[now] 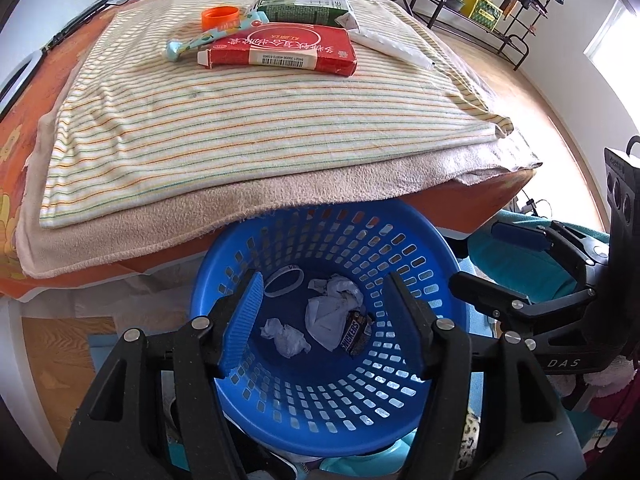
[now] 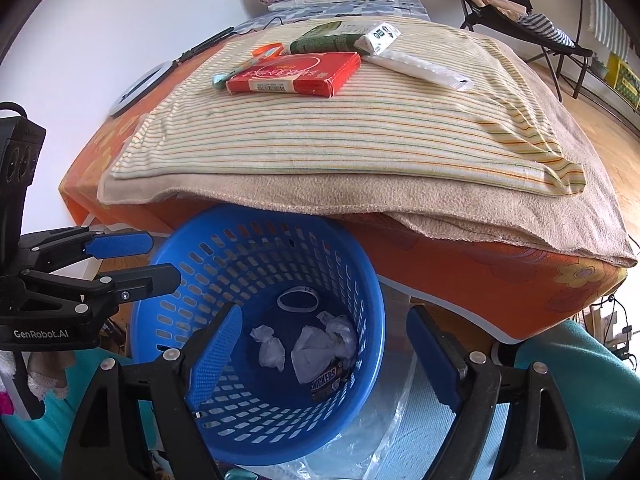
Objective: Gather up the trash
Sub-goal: 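Move both tools back over the bed toward the tube and milk carton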
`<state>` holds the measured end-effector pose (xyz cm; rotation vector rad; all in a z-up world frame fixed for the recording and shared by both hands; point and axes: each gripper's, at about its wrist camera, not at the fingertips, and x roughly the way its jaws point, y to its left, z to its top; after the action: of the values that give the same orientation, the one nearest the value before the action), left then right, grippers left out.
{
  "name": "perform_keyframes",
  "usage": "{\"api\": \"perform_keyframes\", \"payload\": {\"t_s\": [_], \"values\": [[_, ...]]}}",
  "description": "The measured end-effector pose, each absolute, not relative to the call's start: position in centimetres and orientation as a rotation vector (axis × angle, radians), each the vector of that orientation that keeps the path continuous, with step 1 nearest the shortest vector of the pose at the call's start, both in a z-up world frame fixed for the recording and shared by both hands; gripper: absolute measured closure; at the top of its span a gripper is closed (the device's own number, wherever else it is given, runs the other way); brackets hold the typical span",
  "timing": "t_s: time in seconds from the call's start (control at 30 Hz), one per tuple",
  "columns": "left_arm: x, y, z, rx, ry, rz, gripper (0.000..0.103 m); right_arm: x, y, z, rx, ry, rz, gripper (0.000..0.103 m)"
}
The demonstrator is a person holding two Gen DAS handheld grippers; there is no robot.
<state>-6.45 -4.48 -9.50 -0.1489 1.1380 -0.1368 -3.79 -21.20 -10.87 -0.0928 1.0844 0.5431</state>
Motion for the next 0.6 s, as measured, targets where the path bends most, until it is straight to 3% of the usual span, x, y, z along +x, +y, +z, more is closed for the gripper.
{"api": "perform_keyframes", "payload": {"t_s": [0.6], "values": [[0.2, -0.2, -3.9, -0.151, 1.016, -0.078, 0.039, 0.5, -21.8, -5.7, -0.047, 0.994, 0.534, 0.010]]}}
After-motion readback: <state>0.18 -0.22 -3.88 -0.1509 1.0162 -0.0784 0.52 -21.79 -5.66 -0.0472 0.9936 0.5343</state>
